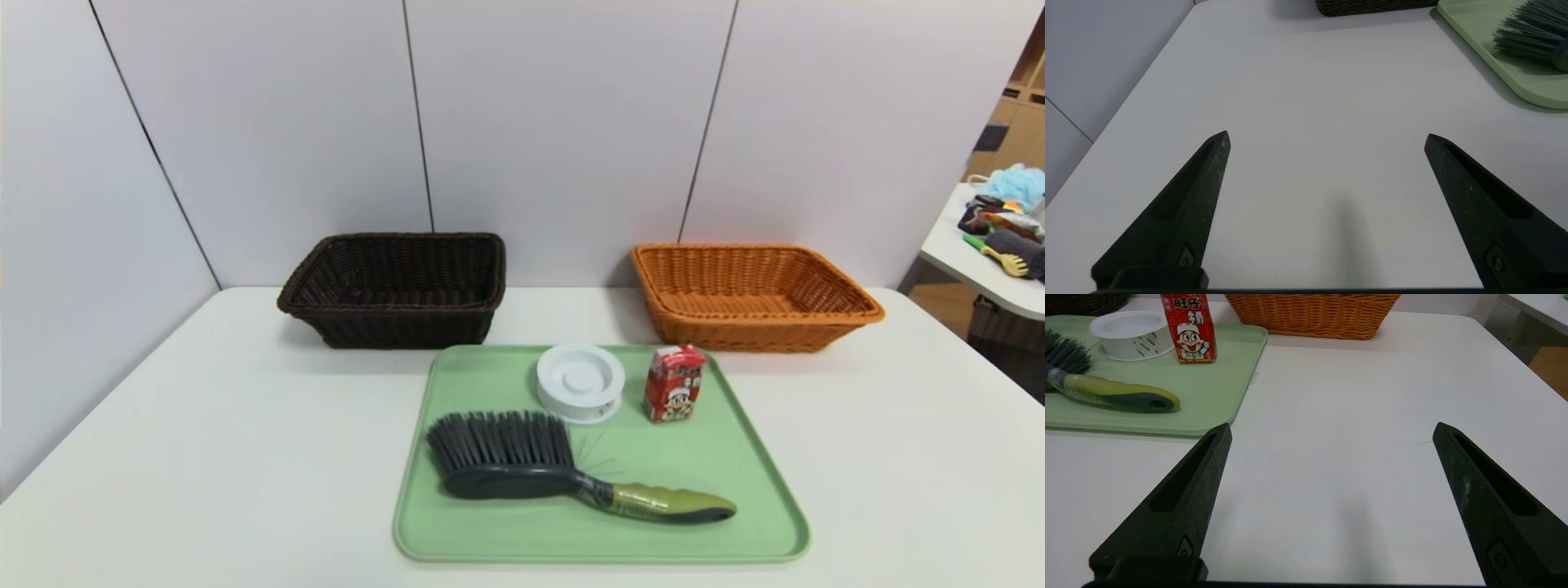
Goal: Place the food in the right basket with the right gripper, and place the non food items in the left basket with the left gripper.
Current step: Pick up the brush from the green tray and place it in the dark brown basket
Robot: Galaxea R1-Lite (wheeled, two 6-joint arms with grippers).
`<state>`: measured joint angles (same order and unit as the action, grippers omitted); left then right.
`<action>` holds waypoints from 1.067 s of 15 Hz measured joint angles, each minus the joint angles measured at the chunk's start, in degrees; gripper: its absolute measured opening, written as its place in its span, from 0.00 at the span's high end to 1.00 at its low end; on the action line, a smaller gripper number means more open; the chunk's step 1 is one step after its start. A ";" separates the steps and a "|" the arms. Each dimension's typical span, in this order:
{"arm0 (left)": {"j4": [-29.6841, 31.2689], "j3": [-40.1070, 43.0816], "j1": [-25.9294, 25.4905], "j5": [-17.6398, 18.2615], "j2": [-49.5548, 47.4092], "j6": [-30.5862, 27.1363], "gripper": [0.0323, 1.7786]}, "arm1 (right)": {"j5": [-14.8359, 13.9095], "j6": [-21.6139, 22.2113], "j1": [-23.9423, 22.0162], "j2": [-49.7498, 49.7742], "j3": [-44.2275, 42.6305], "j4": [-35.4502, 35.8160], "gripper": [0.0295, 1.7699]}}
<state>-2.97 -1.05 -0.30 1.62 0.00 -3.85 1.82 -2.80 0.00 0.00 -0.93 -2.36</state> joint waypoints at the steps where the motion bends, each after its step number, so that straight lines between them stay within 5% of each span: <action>1: 0.00 0.00 0.01 -0.02 0.00 0.00 0.05 | 0.00 -0.11 0.00 0.00 0.00 0.05 0.04; 16: -0.07 -0.77 0.04 -1.24 0.00 0.50 0.05 | -0.44 0.85 0.00 0.00 -0.56 -0.46 0.04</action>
<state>-3.05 -1.82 -0.27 0.38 0.00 -3.35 1.38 -1.95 0.00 0.00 -1.49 -2.83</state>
